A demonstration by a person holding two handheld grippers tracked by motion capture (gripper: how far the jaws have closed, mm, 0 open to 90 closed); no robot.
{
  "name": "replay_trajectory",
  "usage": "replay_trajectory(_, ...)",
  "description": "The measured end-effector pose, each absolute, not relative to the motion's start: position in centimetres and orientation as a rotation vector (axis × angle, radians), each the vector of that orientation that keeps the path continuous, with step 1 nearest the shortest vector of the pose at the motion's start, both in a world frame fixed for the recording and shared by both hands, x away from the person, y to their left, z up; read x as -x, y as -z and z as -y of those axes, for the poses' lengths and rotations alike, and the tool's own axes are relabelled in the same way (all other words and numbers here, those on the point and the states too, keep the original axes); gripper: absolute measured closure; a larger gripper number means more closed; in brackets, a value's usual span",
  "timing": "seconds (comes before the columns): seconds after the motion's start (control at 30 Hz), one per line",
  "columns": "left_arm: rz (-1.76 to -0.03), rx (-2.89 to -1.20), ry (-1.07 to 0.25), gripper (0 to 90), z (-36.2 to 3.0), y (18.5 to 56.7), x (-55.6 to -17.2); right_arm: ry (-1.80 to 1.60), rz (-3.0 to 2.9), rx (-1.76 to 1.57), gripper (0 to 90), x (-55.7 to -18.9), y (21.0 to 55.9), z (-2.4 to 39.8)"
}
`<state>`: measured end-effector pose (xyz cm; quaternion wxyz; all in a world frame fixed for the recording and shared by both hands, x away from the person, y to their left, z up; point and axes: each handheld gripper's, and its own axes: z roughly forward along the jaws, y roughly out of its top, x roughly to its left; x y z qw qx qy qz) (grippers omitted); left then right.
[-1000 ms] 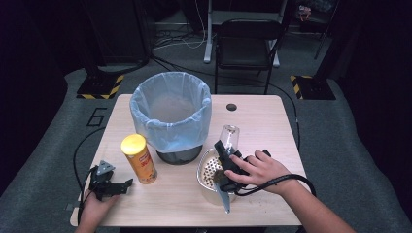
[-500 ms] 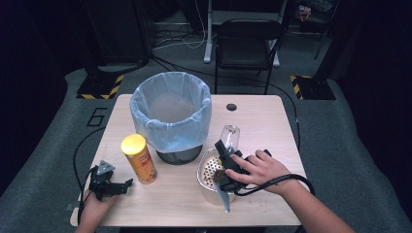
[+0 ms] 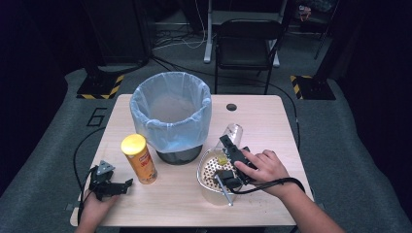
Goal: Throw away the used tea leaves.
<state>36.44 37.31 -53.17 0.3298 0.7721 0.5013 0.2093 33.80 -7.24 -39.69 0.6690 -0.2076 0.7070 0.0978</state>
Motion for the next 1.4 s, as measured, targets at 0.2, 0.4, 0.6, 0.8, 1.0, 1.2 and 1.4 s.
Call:
replay_trajectory(0.2, -1.311, -2.019, -0.549, 1.2, -37.3, 53.2, -36.4, -0.783, -1.692, -0.028, 34.0, -34.2, 38.0, 9.1)
replay_trajectory(0.4, -1.311, -2.020, -0.548, 1.2, -37.3, 53.2, -36.4, -1.188, -1.756, -0.363, 33.9, -35.4, 37.9, 11.1)
replay_trajectory(0.6, -1.310, -2.021, -0.548, 1.2, -37.3, 53.2, -36.4, -1.658, -1.745, -0.684, 33.7, -37.2, 38.8, 12.7)
replay_trajectory(0.8, -1.311, -2.021, -0.547, 1.2, -37.3, 53.2, -36.4, -1.919, -1.705, -0.873, 33.8, -38.0, 38.9, 13.4)
replay_trajectory(1.0, -1.310, -2.019, -0.549, 1.2, -37.3, 53.2, -36.4, -1.909, -1.760, -0.906, 34.1, -38.3, 38.6, 13.6)
replay_trajectory(1.2, -1.311, -2.020, -0.547, 1.2, -37.3, 53.2, -36.4, -1.831, -1.838, -0.848, 34.2, -38.3, 36.9, 13.5)
replay_trajectory(1.4, -1.310, -2.019, -0.549, 1.2, -37.3, 53.2, -36.4, -1.787, -1.875, -0.803, 34.0, -38.4, 34.1, 13.1)
